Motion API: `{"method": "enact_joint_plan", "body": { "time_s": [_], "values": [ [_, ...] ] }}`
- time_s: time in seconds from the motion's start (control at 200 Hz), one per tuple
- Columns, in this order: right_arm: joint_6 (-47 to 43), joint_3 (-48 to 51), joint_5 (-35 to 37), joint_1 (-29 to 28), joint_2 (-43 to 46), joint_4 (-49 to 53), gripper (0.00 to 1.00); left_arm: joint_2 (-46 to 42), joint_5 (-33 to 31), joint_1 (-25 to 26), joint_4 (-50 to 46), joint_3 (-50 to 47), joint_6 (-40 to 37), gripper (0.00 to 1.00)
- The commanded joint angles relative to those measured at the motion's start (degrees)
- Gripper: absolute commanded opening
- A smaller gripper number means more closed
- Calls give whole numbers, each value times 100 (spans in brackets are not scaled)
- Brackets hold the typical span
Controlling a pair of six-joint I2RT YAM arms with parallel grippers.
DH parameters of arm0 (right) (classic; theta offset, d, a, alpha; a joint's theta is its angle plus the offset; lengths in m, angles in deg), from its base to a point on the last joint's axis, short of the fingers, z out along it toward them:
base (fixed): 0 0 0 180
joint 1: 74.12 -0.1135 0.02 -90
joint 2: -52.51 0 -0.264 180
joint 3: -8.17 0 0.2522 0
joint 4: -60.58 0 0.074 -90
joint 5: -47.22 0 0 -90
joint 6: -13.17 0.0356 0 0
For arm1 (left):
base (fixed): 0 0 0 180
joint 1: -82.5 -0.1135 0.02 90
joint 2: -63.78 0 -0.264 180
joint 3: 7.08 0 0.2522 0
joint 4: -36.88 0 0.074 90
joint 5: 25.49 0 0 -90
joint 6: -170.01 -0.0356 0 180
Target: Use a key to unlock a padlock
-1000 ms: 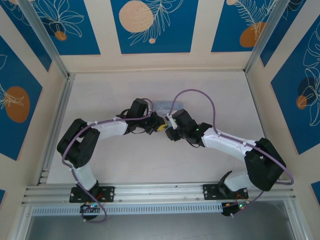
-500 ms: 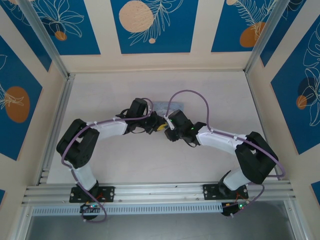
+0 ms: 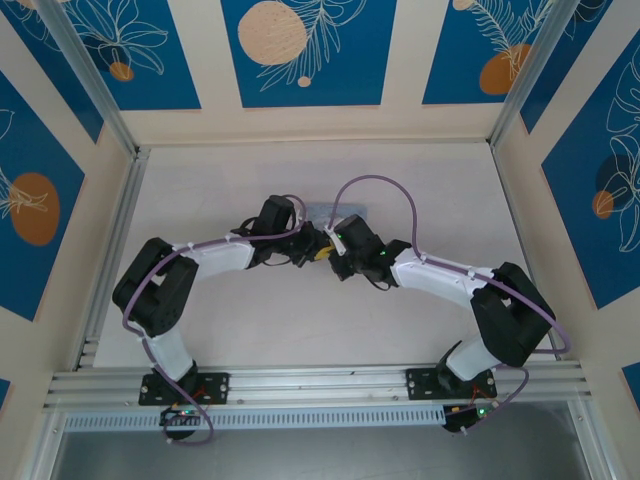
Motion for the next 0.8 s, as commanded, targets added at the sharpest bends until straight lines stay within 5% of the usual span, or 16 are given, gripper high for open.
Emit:
{"method": "enact_joint_plan", "body": {
  "time_s": [0.0, 0.15, 0.31, 0.395, 0.425, 0.49, 0.55, 0.795],
  "values": [
    [86, -205, -234, 98, 3, -100, 8, -181, 250, -33, 35, 58, -22, 0],
    [332, -90, -1202, 372, 247, -148, 0, -171, 246, -29, 44, -2, -44, 0],
    [844, 281, -3799, 1154, 625, -539, 0, -144, 221, -28, 112, -131, -76, 0],
    [1089, 422, -4581, 1418, 702, -686, 0, -118, 207, -29, 166, -186, -76, 0],
    [1158, 437, -4768, 1483, 699, -706, 7, -101, 207, -30, 183, -204, -76, 0],
    [1253, 523, -4700, 1510, 767, -725, 34, -76, 196, -29, 219, -229, -63, 0],
    [1325, 641, -4544, 1539, 921, -776, 49, -64, 178, -30, 228, -233, -67, 0],
    [1761, 1091, -3859, 1634, 1551, -723, 59, -40, 44, -26, -117, -291, -549, 0]
  ]
}}
